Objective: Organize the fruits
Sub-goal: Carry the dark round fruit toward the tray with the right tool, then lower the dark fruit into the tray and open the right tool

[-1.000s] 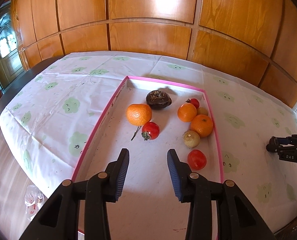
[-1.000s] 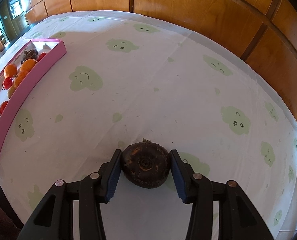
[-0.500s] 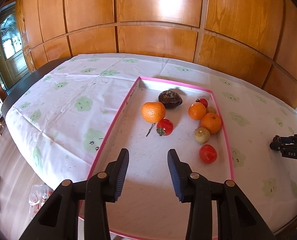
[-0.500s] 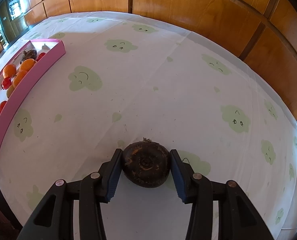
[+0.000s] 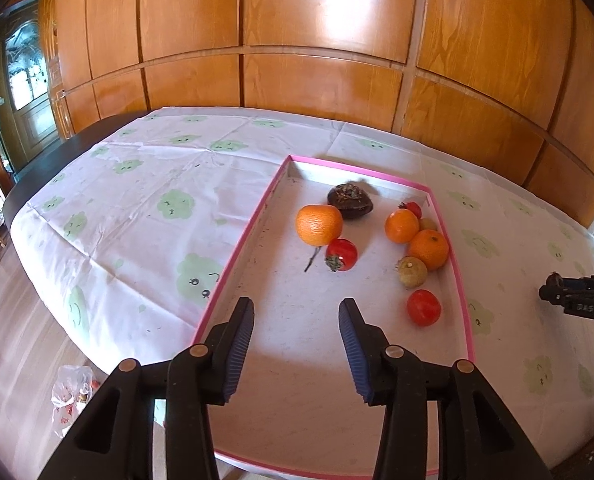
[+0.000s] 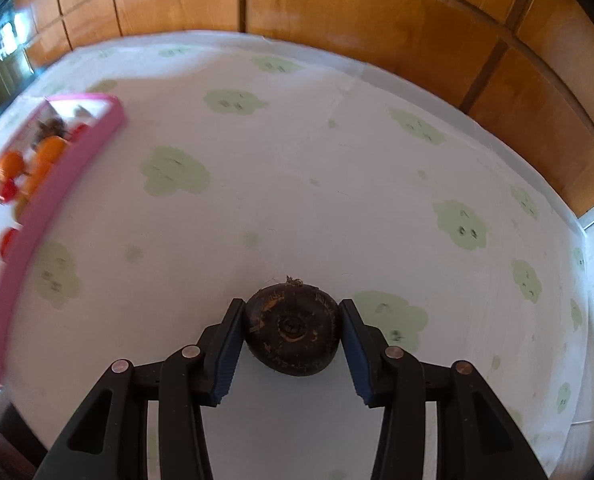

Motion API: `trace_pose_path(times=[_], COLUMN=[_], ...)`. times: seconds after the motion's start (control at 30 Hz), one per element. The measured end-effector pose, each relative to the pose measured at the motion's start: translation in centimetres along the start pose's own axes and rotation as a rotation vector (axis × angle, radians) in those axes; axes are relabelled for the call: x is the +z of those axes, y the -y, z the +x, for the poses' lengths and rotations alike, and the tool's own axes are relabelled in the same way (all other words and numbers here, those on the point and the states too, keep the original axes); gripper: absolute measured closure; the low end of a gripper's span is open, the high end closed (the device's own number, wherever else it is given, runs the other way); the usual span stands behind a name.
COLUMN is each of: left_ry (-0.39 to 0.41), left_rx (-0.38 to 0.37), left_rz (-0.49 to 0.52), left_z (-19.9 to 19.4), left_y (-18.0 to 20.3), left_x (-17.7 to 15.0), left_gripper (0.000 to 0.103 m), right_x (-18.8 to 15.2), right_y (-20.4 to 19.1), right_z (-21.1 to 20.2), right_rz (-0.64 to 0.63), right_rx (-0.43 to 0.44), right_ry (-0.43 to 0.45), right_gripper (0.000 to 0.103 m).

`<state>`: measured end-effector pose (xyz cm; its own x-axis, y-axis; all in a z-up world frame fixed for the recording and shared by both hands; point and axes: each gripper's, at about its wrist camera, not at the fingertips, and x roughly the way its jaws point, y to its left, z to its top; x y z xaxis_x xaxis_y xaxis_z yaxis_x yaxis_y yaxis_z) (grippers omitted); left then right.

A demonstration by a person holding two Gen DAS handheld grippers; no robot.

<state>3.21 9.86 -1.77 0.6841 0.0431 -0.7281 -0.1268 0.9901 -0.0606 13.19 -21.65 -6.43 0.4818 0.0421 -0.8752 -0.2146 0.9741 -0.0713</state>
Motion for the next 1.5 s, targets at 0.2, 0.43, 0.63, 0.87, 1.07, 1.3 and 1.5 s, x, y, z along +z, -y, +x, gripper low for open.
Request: trace_pose_path(times=[0.2, 0.43, 0.63, 0.87, 1.07, 1.3, 1.5], left_ry=[0.018, 0.022, 0.028, 0.010, 0.004, 0.012, 0.030], left_rx=[0.039, 0.084, 0.090, 0.076, 0.069, 0.058, 0.036], left_rz=[-0.042, -0.088, -0.097, -0.089, -0.086, -0.084, -0.067], left_z=[-0.2, -0.4, -0.6, -0.1, 0.0, -0.3, -1.0], left_y=[-2.0, -4.4, -4.8, -4.2, -4.0, -3.5, -2.6], left_x=[0.4, 0.3, 0.3, 0.1, 0.1, 0.1, 0.0], left_gripper=[0.058, 0.057, 0.056, 0.055, 0.052, 0.047, 0.039], right_x=[1.9, 3.4, 3.7, 5.6, 6.2, 5.7, 3.9], right_y=[-7.3, -17.4, -22.4, -22.9, -23.6, -22.9, -21.0], right_z=[-3.4, -4.4, -1.9, 1.9, 2.4, 0.3, -2.8], right_rz=[-0.117, -0.298, -0.371, -0.351, -0.352, -0.312, -0.213], right_rx=[0.190, 0.357, 0.364, 0.282, 0.257, 0.269, 0.238], right_ry=[0.099, 0.131, 0.080, 0.044, 0.045, 0.109, 0.207], right_gripper=[0.056, 0.056, 0.056, 0.056, 0.054, 0.049, 0.049])
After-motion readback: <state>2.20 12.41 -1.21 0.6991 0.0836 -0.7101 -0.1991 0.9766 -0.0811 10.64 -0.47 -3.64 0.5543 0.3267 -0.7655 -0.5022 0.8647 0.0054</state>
